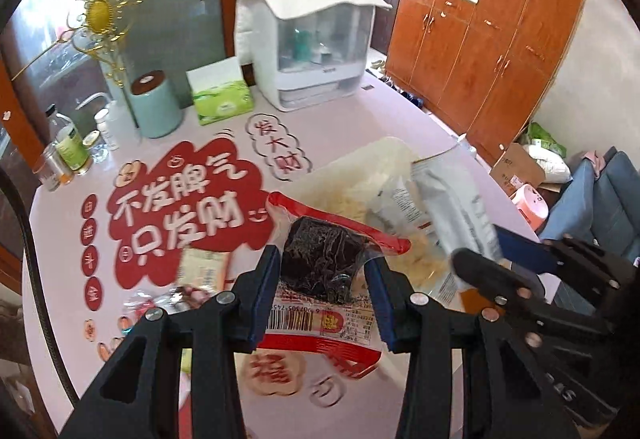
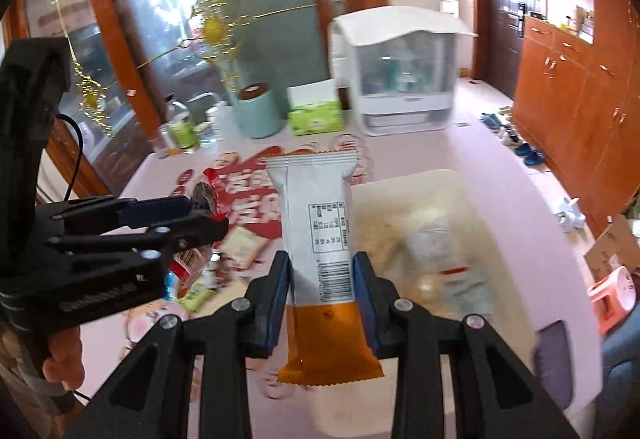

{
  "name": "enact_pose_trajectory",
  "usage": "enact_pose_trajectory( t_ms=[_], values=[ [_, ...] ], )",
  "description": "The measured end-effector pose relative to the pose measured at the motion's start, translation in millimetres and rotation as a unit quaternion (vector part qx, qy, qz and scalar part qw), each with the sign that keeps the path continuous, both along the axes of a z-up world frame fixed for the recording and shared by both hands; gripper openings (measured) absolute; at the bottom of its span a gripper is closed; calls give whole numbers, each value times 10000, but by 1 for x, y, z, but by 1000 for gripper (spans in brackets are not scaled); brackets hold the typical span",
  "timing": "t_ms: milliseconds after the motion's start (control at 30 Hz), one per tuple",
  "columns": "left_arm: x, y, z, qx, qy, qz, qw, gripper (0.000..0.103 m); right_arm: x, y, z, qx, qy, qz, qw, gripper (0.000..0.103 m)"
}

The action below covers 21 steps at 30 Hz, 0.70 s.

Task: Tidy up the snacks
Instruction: 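Carry both bags over the white bin and open both tools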

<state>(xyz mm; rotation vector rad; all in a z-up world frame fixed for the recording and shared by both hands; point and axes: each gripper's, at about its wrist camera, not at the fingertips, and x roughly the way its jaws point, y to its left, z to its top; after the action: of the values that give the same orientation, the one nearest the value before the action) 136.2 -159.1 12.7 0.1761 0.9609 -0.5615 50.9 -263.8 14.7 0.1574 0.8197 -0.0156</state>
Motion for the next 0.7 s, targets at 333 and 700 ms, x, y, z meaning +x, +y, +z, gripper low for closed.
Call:
enact_pose_trajectory(
  t_ms=[333, 700],
  values=[
    [22, -84, -34, 479, 224, 440, 9976, 42, -2, -83, -23, -134, 306, -159, 9993, 34],
    [42, -114, -72, 985, 576, 658, 9913, 51, 21, -112, -65, 103, 954, 38, 9954, 36]
  ],
)
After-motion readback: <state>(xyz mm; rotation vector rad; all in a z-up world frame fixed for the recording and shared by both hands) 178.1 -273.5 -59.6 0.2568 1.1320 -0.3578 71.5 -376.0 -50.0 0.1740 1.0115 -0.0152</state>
